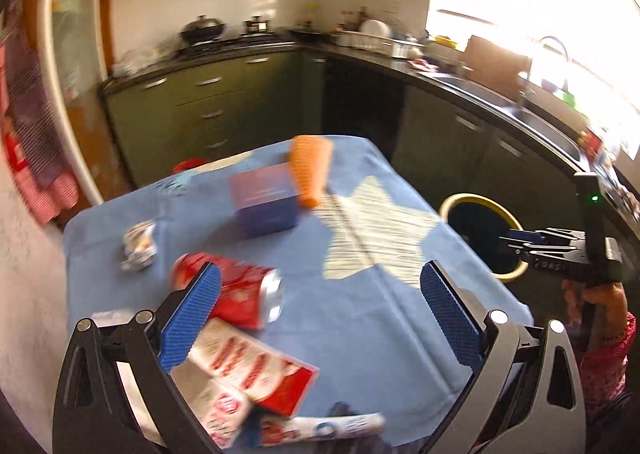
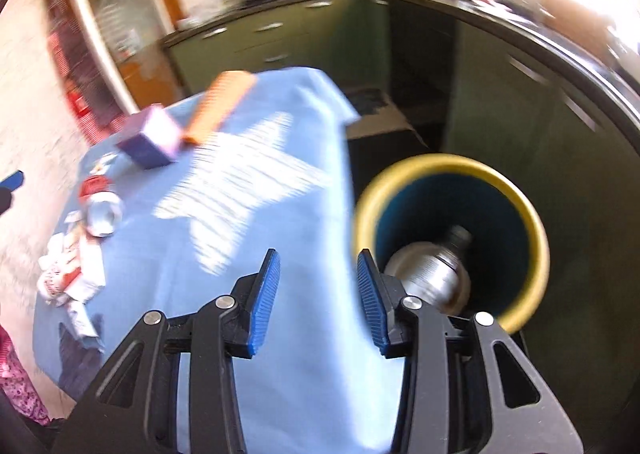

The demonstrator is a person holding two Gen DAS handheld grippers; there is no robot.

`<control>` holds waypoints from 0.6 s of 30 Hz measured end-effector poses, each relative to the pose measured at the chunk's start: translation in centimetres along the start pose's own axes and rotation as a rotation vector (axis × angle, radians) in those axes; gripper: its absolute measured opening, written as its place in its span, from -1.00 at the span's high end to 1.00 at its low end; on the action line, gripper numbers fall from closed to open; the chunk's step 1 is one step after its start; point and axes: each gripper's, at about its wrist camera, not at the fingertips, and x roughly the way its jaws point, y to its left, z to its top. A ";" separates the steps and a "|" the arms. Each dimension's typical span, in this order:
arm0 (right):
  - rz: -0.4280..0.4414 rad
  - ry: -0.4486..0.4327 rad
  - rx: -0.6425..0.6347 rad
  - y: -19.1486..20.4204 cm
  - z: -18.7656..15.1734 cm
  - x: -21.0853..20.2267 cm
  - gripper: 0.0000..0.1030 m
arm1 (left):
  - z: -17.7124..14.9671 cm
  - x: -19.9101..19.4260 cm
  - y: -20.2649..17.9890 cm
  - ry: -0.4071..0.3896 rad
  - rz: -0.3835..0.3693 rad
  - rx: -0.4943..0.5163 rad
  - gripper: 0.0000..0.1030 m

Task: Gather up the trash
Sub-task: 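Grasp the purple cream box with the right tool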

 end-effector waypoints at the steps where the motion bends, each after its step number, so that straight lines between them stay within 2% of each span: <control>1: 0.016 -0.001 -0.025 1.5 0.7 0.3 0.25 | -0.5 -0.4 1.6 -0.006 0.027 -0.023 -0.91; 6: 0.099 -0.021 -0.121 9.0 3.8 1.8 0.14 | -2.3 -1.3 6.3 -0.013 0.077 -0.093 -0.91; 9: 0.150 -0.040 -0.155 13.3 5.3 3.2 -0.11 | -3.4 -1.8 8.5 -0.016 0.088 -0.120 -0.91; 11: 0.170 -0.062 -0.169 16.0 6.2 4.1 -0.37 | -4.0 -2.0 9.6 -0.016 0.101 -0.126 -0.91; 14: 0.159 -0.087 -0.190 19.7 7.5 5.8 -0.60 | -4.7 -2.2 11.4 -0.015 0.104 -0.150 -0.91; 18: 0.102 -0.115 -0.211 23.0 9.1 8.1 -0.66 | -5.2 -2.3 13.0 -0.015 0.095 -0.187 -0.91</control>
